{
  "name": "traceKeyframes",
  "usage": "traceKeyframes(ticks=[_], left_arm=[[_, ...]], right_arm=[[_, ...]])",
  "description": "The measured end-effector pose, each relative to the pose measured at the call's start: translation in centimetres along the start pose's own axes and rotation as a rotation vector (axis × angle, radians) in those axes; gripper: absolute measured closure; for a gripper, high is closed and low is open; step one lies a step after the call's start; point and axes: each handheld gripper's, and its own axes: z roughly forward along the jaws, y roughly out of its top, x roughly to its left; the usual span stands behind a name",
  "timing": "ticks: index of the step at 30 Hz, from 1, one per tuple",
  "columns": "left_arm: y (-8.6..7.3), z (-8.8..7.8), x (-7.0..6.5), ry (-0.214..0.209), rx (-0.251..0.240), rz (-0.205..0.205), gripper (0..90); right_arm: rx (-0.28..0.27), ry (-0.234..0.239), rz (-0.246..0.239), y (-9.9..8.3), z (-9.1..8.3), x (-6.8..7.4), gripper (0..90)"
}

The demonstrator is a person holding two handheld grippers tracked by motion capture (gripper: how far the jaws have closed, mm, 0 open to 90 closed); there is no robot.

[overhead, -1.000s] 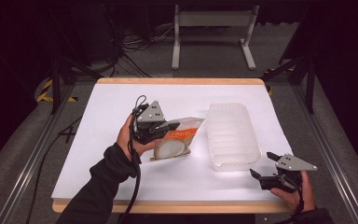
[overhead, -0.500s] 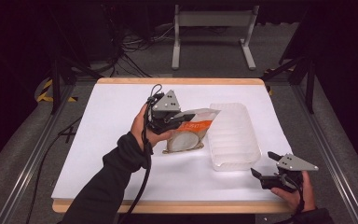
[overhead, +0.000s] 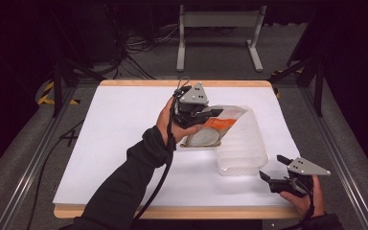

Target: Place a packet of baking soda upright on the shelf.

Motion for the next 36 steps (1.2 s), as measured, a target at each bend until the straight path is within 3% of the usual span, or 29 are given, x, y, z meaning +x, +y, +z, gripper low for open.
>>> traceKeyframes(ticks=[5,10,19,26,36], left_arm=[[1.3,0.7,-0.4,-0.033,-0.040,-0.006,90.0],[2.2,2.1,-1.2,-0.058,-0.039,0.013,90.0],[3.3,5.8,-2.8,-0.091,-0.051,0.017,90.0],[3.0,7.9,-3.3,-0.115,-0.100,-0.031,90.0],[2.9,7.5,-3.8,-0.126,-0.149,-0.046,90.0]], right_arm=[[0.005,0.012,-0.007,0.0,0.1,0.1,11.6],[0.004,0.013,-0.005,0.0,0.1,0.1,11.6],[0.010,0.015,-0.007,0.0,0.2,0.1,11.6],[0.012,0.016,-0.005,-0.1,0.1,0.1,11.6],[0.012,0.014,0.000,-0.1,0.2,0.0,11.6]])
